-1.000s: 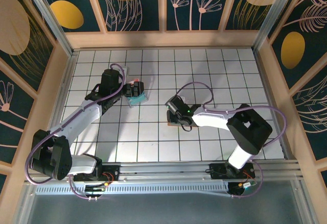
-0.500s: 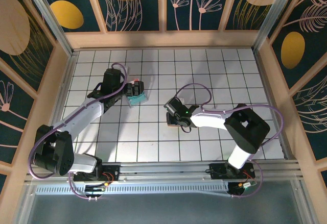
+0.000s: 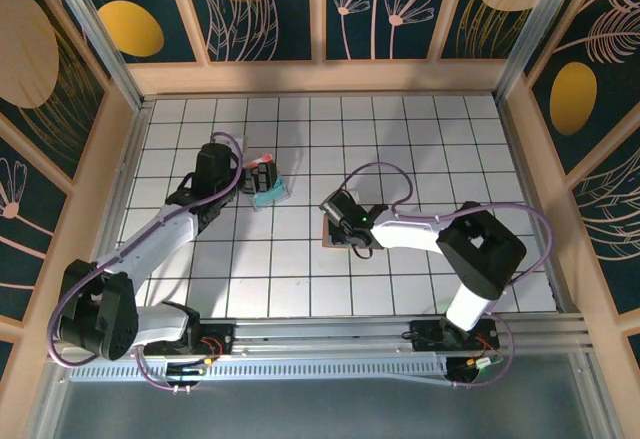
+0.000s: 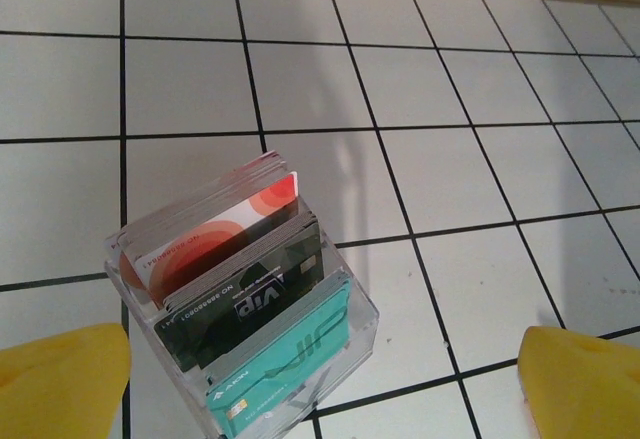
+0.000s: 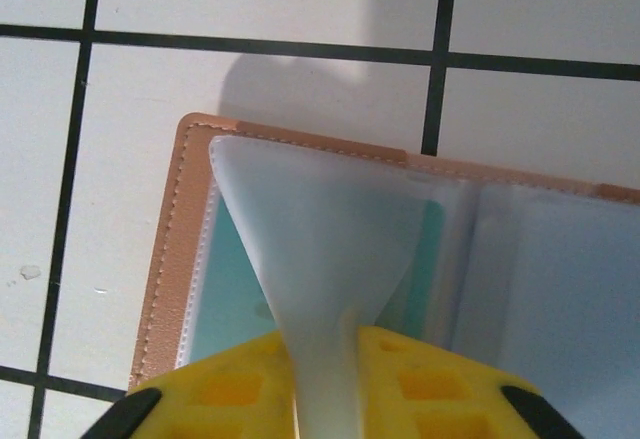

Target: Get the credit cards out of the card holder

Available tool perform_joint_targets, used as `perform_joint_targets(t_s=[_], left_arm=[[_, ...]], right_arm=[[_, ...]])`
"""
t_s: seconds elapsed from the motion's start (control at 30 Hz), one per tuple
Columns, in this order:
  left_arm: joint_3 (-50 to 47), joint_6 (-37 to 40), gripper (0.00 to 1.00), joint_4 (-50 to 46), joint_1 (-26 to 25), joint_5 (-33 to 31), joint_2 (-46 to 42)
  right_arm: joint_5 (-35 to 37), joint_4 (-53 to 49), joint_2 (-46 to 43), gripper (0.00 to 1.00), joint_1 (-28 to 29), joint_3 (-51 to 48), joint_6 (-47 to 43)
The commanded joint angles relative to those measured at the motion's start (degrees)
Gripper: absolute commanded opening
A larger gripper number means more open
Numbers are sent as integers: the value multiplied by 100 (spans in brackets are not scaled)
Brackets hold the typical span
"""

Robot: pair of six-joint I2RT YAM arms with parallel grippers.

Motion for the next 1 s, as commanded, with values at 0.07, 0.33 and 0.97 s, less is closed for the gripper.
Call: perform_joint_targets(t_s=[0.07,0.33,0.97], left_arm=[[-304,-142,99,570,-32,-121,-479],[-519,-298,99,904,-49,-195,-697],[-510,-163,99,814,-92,-459,-863]], right_arm=[[-449,281,-296,9,58,-142,-71],[-559,183,-621,7,218,-262,-241],[512,-306,-990,32,210,-548,102]])
